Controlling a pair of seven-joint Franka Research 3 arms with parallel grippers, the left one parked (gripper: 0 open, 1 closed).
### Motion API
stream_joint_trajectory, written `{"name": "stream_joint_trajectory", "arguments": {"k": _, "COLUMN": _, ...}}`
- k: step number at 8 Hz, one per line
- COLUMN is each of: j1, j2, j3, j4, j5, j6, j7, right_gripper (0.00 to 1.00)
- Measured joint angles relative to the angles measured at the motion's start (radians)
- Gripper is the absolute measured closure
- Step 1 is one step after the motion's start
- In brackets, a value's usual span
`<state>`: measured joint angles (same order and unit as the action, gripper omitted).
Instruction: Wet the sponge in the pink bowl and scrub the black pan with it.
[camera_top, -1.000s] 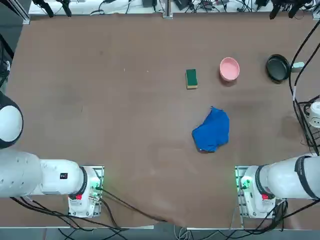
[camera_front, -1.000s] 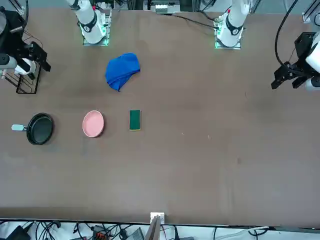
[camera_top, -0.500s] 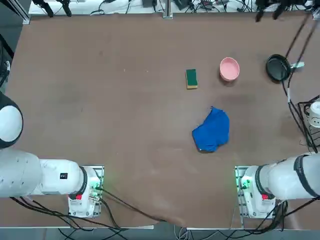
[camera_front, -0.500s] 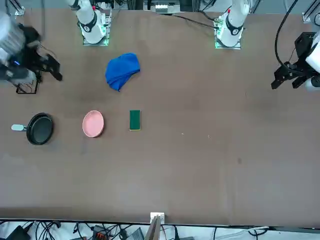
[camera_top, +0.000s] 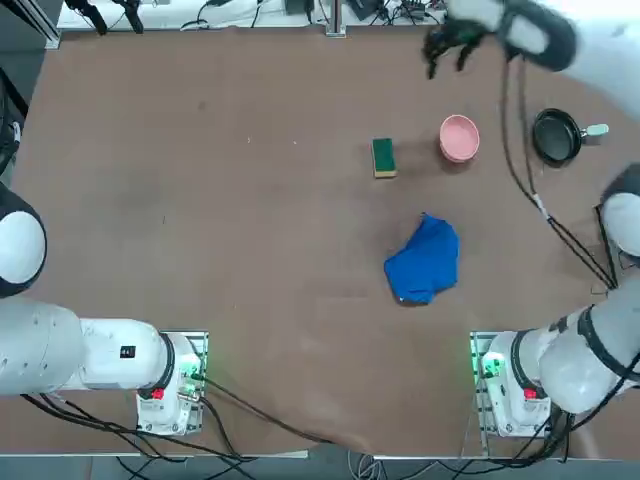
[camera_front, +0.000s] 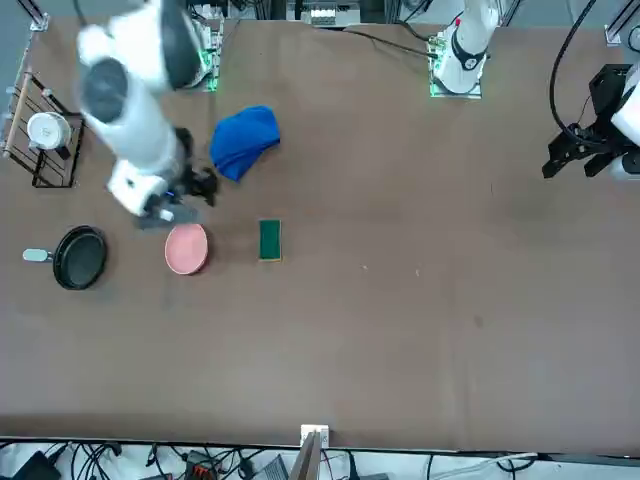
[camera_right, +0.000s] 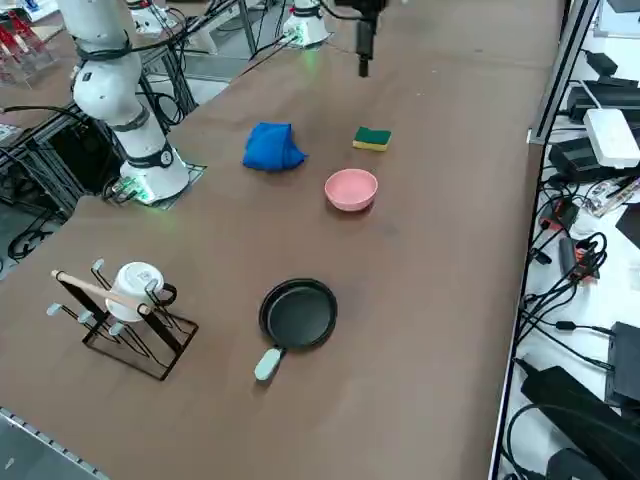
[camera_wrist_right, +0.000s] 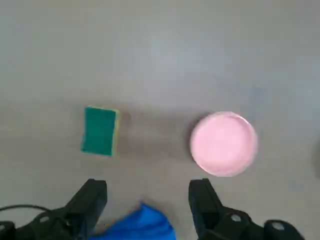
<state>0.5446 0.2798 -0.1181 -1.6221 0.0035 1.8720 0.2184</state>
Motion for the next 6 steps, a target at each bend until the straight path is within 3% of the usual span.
{"name": "stream_joint_trajectory", "arguments": {"k": 2, "j1": 0.047, "j2": 0.101, "j3": 0.000, "j4": 0.005, "j5": 0.051, "j6": 0.106, "j7": 0.019, "right_gripper": 0.00}}
{"name": "stream_joint_trajectory", "arguments": {"k": 6, "j1": 0.128, "j2": 0.281, "j3": 0.001, "j4": -0.016, "j5": 0.060, "j6": 0.302, "j7": 0.244, "right_gripper": 0.00}}
